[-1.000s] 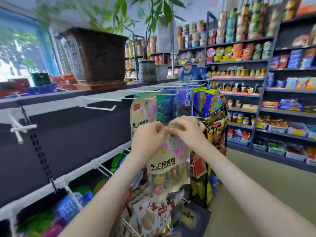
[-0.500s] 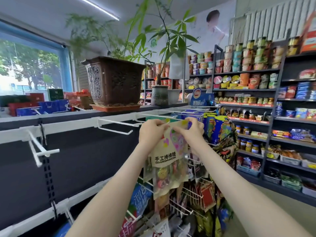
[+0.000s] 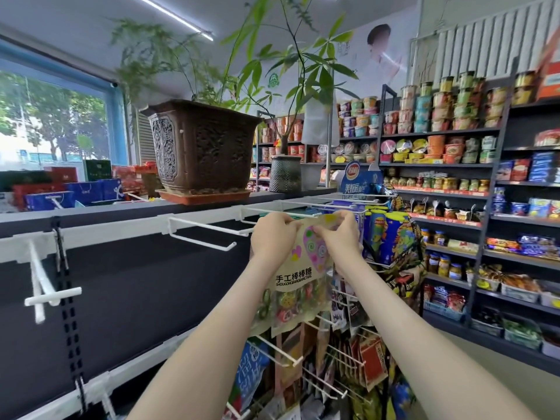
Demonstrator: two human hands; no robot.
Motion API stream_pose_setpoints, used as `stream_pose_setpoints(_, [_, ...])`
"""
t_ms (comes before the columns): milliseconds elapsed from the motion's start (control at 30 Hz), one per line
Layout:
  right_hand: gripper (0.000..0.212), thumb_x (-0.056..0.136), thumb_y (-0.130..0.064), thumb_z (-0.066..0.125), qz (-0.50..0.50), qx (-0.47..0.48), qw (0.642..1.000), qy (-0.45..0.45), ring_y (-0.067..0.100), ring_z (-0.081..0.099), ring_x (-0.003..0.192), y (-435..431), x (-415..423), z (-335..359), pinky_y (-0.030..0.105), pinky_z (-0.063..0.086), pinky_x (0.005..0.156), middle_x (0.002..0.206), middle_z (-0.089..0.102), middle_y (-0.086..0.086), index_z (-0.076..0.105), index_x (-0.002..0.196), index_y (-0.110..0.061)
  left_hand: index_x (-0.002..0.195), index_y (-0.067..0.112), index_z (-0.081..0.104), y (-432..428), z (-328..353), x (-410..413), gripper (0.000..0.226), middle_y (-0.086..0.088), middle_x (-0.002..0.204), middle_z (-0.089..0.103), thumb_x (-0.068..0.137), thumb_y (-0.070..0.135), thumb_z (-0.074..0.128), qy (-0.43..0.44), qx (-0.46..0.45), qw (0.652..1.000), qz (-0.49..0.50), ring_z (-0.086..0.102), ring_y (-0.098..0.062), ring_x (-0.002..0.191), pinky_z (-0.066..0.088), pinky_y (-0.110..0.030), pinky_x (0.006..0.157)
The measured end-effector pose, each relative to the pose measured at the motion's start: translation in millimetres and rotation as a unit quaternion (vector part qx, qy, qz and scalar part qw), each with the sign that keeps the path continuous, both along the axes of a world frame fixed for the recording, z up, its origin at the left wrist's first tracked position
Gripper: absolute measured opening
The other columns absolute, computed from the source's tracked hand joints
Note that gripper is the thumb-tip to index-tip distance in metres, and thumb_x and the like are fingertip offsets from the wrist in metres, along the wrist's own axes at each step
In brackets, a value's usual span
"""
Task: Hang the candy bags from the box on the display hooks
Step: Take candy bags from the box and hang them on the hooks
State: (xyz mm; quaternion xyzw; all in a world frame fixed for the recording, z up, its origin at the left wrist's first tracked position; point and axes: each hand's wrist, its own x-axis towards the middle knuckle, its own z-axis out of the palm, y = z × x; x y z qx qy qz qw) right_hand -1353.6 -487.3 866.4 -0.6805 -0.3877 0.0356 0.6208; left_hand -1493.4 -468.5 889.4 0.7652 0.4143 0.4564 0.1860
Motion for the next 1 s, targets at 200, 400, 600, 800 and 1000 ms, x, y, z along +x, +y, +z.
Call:
stream_pose_setpoints(200, [0.051, 0.072, -0.03, 0.077, 0.011, 0.01, 1.0, 0.01, 0.026, 0.047, 0.117, 11, 11, -4, 0.054, 0.039, 0.098, 0.123, 0.05, 0.003, 0.039, 0.106, -0.033, 0.093, 0.018, 0.074, 2, -2, 15, 0.025, -0.007, 0.087, 0.072, 0.092, 0.034, 0.055, 0.043, 0.051, 0.997, 0.034, 0.065, -0.03, 0.088, 0.052, -0.033, 0.073])
stream_pose_setpoints(400, [0.078, 0.068, -0.043, 0.076, 0.069, 0.012, 0.998, 0.0, 0.026, 0.044, 0.122, 22, -1, -11, 0.053, 0.035, 0.103, 0.129, 0.048, 0.004, 0.033, 0.13, -0.023, 0.099, 0.01, 0.069, 11, -4, 12, 0.027, -0.009, 0.099, 0.068, 0.095, 0.026, 0.048, 0.112, 0.085, 0.986, 0.089, 0.062, -0.031, 0.096, 0.042, -0.031, 0.068])
stream_pose_setpoints(600, [0.064, 0.079, -0.035, 0.072, 0.116, 0.007, 0.993, -0.024, 0.025, 0.044, 0.124, 33, -14, -23, 0.047, 0.038, 0.104, 0.133, 0.046, 0.006, 0.041, 0.133, -0.021, 0.076, 0.013, 0.065, 24, -19, 3, 0.004, -0.005, 0.075, 0.065, 0.077, 0.017, 0.064, 0.197, 0.316, 0.909, 0.186, 0.059, -0.029, 0.075, 0.04, -0.036, 0.076])
stream_pose_setpoints(800, [0.059, 0.082, -0.031, 0.069, 0.161, -0.03, 0.982, -0.091, 0.023, 0.043, 0.126, 42, -29, -34, 0.044, 0.036, 0.107, 0.135, 0.048, 0.006, 0.045, 0.135, -0.02, 0.067, 0.013, 0.061, 32, -34, -10, 0.023, -0.006, 0.06, 0.058, 0.051, 0.014, 0.077, 0.229, 0.337, 0.892, 0.198, 0.058, -0.027, 0.051, 0.047, -0.031, 0.058])
stream_pose_setpoints(1000, [0.059, 0.078, -0.039, 0.064, 0.168, -0.027, 0.979, -0.109, 0.021, 0.052, 0.119, 39, -30, -52, 0.046, 0.043, 0.102, 0.13, 0.055, 0.005, 0.049, 0.133, -0.022, 0.095, 0.011, 0.062, 22, -54, -7, 0.02, -0.009, 0.093, 0.062, 0.078, 0.009, 0.052, 0.2, 0.4, 0.867, 0.219, 0.06, -0.029, 0.089, 0.043, -0.048, 0.097])
